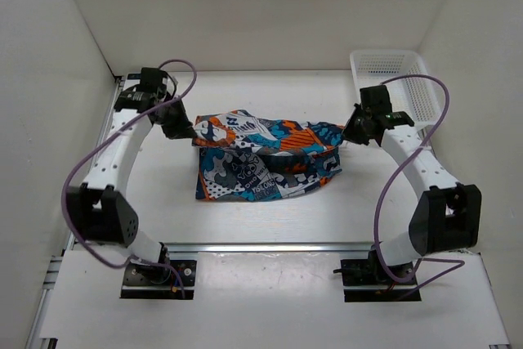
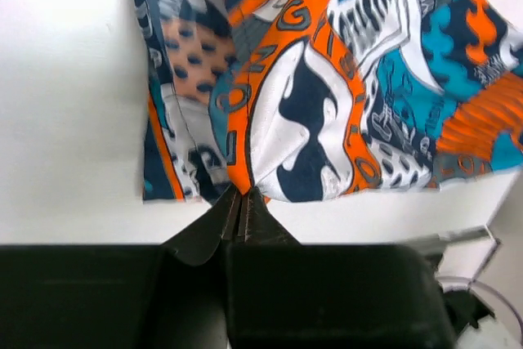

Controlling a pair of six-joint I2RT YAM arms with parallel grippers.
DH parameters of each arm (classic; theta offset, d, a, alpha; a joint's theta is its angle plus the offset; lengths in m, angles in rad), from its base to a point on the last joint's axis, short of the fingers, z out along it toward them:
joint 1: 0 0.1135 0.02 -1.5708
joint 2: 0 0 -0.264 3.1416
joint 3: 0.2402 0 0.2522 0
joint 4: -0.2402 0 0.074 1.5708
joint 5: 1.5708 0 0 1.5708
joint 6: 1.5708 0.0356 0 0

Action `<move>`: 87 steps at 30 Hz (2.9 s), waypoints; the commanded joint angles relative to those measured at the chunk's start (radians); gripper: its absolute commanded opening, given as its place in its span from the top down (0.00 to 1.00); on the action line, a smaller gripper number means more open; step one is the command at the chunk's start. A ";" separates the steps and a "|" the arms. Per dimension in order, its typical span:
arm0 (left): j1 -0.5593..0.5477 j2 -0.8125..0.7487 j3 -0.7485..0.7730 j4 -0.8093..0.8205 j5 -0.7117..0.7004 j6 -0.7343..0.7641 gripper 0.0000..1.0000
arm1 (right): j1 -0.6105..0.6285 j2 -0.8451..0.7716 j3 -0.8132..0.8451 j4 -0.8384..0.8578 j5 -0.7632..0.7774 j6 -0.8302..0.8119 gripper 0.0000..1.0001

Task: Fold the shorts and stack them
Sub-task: Fold the shorts

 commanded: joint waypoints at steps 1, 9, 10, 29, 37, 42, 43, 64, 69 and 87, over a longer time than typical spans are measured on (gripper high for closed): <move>-0.002 -0.135 -0.117 -0.030 0.092 -0.011 0.89 | 0.005 -0.046 -0.014 -0.043 0.038 -0.017 1.00; -0.053 -0.220 -0.595 0.153 0.068 -0.106 0.69 | 0.005 -0.056 -0.233 0.027 0.027 -0.005 1.00; -0.053 -0.200 -0.604 0.153 0.051 -0.106 0.64 | 0.005 -0.056 -0.242 0.038 0.015 -0.005 0.96; -0.018 0.110 -0.219 0.105 -0.075 -0.017 0.01 | -0.024 0.001 -0.132 -0.022 -0.002 -0.115 0.05; 0.001 0.325 -0.198 0.178 -0.041 -0.008 0.07 | -0.046 0.237 -0.052 0.016 -0.215 -0.213 0.01; 0.001 0.337 -0.210 0.198 -0.038 -0.019 0.64 | -0.046 0.288 -0.123 0.087 -0.264 -0.175 0.10; 0.011 0.337 -0.210 0.198 -0.038 -0.019 0.80 | -0.046 0.299 -0.142 0.101 -0.264 -0.175 0.14; 0.099 0.188 -0.219 0.178 0.008 0.013 0.32 | -0.014 0.271 -0.167 0.075 -0.217 -0.181 0.24; 0.130 0.211 -0.219 0.178 -0.026 0.013 0.17 | -0.005 0.248 -0.189 0.065 -0.221 -0.181 0.18; 0.056 0.365 -0.328 0.279 0.092 -0.055 0.90 | 0.025 0.224 -0.078 -0.005 -0.084 -0.141 0.99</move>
